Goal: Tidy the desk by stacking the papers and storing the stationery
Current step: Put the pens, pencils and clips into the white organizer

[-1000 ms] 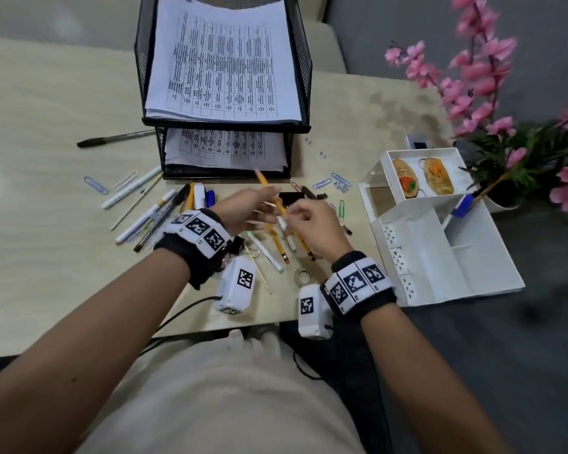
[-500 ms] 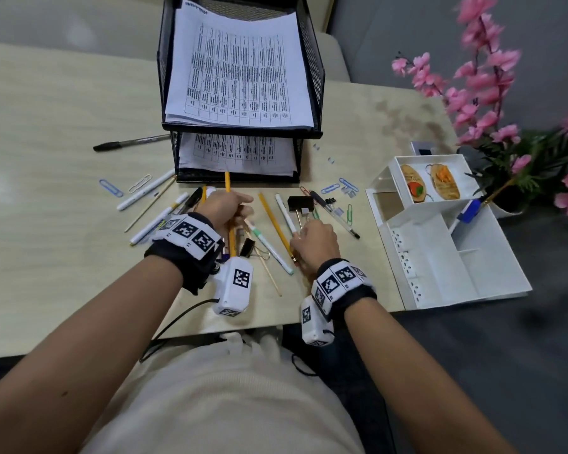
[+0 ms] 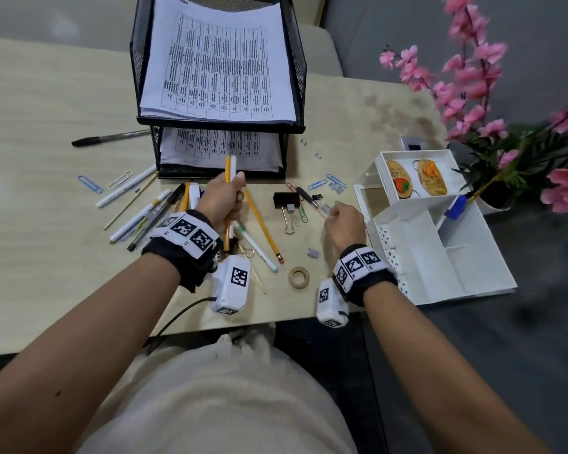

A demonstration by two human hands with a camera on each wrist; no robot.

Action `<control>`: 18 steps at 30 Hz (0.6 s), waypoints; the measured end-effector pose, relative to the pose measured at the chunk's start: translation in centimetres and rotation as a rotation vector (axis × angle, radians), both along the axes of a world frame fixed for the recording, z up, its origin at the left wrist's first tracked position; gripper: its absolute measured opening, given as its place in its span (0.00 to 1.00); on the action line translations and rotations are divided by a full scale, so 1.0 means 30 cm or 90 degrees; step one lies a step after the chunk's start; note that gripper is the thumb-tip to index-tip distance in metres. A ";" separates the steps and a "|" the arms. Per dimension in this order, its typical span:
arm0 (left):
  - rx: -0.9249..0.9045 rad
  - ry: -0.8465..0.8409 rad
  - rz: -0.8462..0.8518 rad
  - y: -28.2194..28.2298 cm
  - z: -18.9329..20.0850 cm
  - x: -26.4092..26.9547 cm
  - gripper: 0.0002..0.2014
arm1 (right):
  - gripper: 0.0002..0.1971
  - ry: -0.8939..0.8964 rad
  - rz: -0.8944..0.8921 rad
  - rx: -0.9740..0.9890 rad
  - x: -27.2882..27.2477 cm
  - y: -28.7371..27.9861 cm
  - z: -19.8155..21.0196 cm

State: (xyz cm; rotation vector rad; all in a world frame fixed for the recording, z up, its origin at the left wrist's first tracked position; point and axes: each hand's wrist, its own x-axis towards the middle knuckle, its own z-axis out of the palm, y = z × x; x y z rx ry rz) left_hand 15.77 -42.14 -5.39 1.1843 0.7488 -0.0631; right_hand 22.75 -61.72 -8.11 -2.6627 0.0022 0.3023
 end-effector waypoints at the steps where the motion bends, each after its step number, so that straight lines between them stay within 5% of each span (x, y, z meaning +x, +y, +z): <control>1: 0.010 0.012 0.003 0.015 -0.011 -0.008 0.14 | 0.13 0.001 0.024 -0.047 0.004 -0.014 -0.010; 6: 0.035 0.047 0.010 0.045 -0.040 -0.034 0.16 | 0.11 0.003 0.118 -0.135 -0.008 -0.049 -0.047; 12: -0.056 0.037 0.004 0.016 -0.021 -0.033 0.15 | 0.05 0.114 0.086 0.251 -0.101 0.055 0.068; 18: -0.095 -0.046 0.011 0.033 -0.009 -0.030 0.15 | 0.05 0.292 0.296 0.308 -0.163 0.206 0.086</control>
